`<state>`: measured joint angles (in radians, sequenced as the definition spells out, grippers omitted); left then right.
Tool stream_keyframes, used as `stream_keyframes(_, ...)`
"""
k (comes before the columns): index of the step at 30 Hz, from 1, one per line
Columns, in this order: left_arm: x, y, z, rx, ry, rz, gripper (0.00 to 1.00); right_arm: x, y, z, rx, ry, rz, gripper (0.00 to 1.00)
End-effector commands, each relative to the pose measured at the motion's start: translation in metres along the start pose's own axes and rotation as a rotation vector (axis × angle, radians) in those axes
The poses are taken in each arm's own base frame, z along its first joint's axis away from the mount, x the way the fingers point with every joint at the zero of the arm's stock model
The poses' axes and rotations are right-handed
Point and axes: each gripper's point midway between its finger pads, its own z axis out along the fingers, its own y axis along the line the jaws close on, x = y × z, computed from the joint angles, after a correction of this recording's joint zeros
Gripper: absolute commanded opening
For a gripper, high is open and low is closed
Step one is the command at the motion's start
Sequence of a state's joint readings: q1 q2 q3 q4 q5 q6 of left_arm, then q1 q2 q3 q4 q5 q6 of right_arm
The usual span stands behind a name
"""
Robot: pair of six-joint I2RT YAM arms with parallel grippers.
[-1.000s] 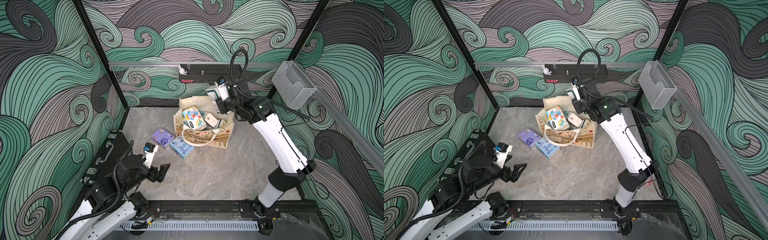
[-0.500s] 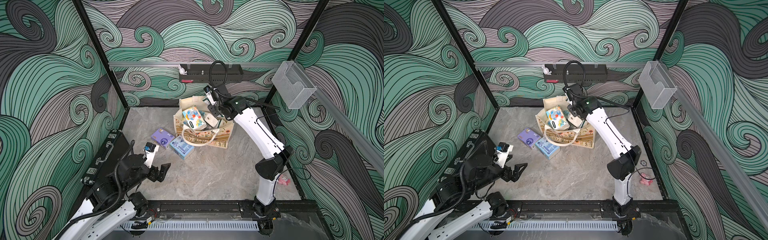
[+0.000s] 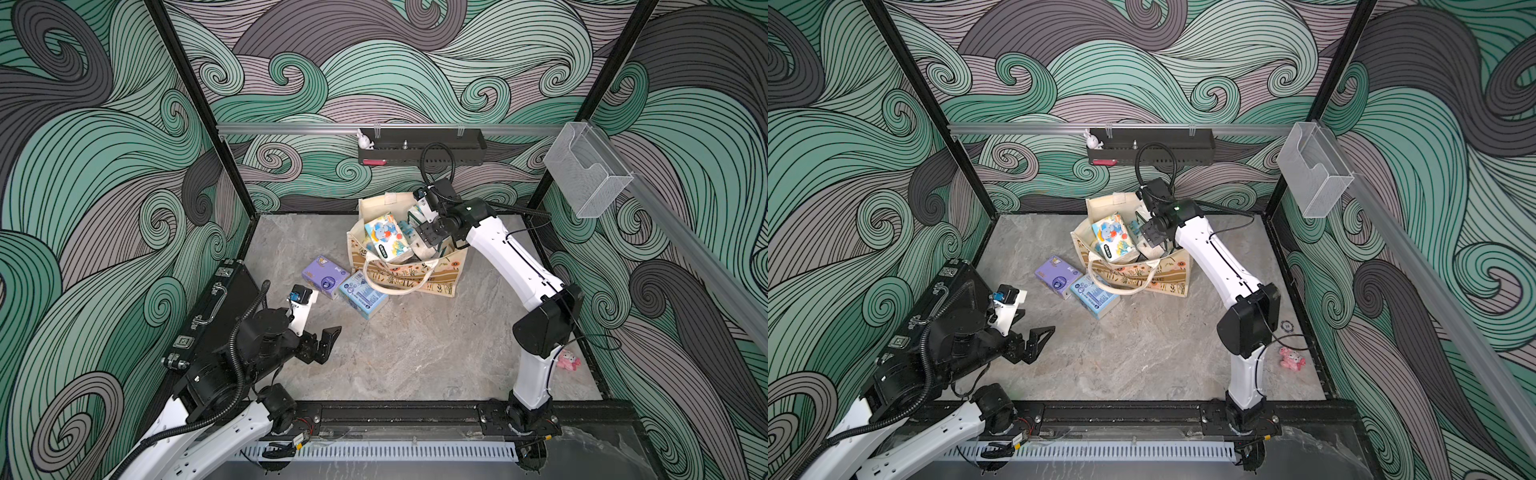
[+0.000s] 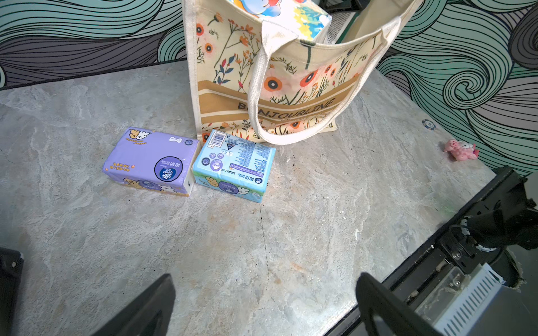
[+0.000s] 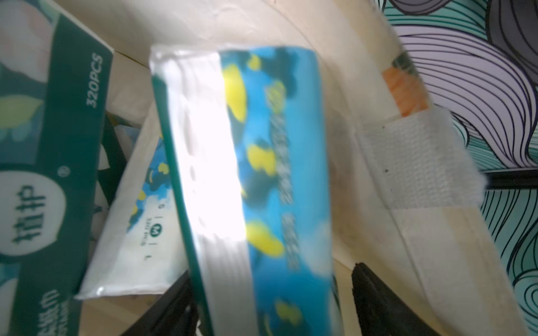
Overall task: Put tissues into the canvas bag
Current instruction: Place the pack of facial tissues in the canvas bag.
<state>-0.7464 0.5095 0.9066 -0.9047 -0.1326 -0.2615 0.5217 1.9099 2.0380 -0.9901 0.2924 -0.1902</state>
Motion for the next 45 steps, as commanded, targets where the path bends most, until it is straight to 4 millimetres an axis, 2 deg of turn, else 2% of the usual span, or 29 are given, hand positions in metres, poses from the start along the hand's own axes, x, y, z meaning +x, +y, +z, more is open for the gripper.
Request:
stream_keyframes(1, -0.002, 0.005, 0.002, -0.032, -0.003, 0.004, 0.99, -0.012, 0.002, -0.019, -0.088, -0.055, 0.076, 0.85)
stream_keyframes(5, -0.002, 0.007, 0.002, -0.04, -0.004, 0.001, 0.99, -0.033, -0.003, -0.057, -0.139, -0.165, 0.123, 0.83)
stream_keyframes(8, -0.001, 0.006, 0.003, -0.04, 0.002, 0.004, 0.99, -0.044, 0.0, -0.078, -0.194, -0.225, 0.152, 0.73)
stream_keyframes(9, -0.001, 0.007, 0.004, -0.042, 0.004, 0.002, 0.99, -0.047, 0.001, -0.081, -0.208, -0.237, 0.155, 0.67)
stream_keyframes(11, -0.001, 0.006, 0.005, -0.042, 0.009, 0.005, 0.99, -0.054, 0.003, -0.084, -0.231, -0.256, 0.152, 0.34)
stream_keyframes(12, -0.001, 0.006, 0.004, -0.042, 0.008, 0.005, 0.99, -0.055, 0.003, -0.083, -0.233, -0.256, 0.154, 0.22)
stream_keyframes(13, -0.002, 0.006, 0.004, -0.043, 0.007, 0.004, 0.99, -0.056, 0.002, -0.079, -0.234, -0.248, 0.161, 0.13)
stream_keyframes(14, -0.001, 0.007, 0.005, -0.044, 0.009, 0.004, 0.99, -0.055, 0.001, -0.074, -0.234, -0.235, 0.173, 0.1)
stream_keyframes(19, -0.001, 0.008, 0.004, -0.053, 0.006, 0.002, 0.99, -0.045, -0.001, -0.032, -0.219, -0.144, 0.203, 0.11)
stream_keyframes(25, 0.0, 0.01, 0.005, -0.062, 0.01, 0.0, 0.99, -0.02, 0.015, 0.024, -0.218, -0.005, 0.19, 0.12)
stream_keyframes(27, 0.0, 0.01, 0.006, -0.065, 0.014, 0.0, 0.99, -0.012, 0.016, 0.036, -0.202, 0.031, 0.19, 0.13)
stream_keyframes(30, 0.0, 0.01, 0.007, -0.069, 0.019, -0.001, 0.99, -0.011, 0.015, 0.037, -0.208, 0.033, 0.199, 0.14)
stream_keyframes(33, 0.001, 0.011, 0.009, -0.071, 0.025, 0.001, 0.99, -0.025, 0.009, 0.013, -0.235, -0.033, 0.224, 0.17)
stream_keyframes(36, 0.002, 0.01, 0.01, -0.071, 0.028, 0.001, 0.99, -0.041, 0.002, -0.031, -0.268, -0.132, 0.254, 0.28)
stream_keyframes(38, 0.003, 0.01, 0.012, -0.074, 0.038, 0.0, 0.99, -0.044, -0.001, -0.063, -0.296, -0.189, 0.272, 0.33)
stream_keyframes(41, 0.005, 0.01, 0.018, -0.083, 0.068, 0.004, 0.98, -0.031, -0.001, -0.109, -0.334, -0.264, 0.296, 0.41)
stream_keyframes(43, 0.006, 0.01, 0.025, -0.095, 0.105, 0.008, 0.98, -0.012, 0.002, -0.132, -0.351, -0.325, 0.319, 0.47)
stream_keyframes(45, 0.008, 0.012, 0.033, -0.113, 0.147, 0.002, 0.99, 0.015, 0.004, -0.146, -0.351, -0.365, 0.339, 0.51)
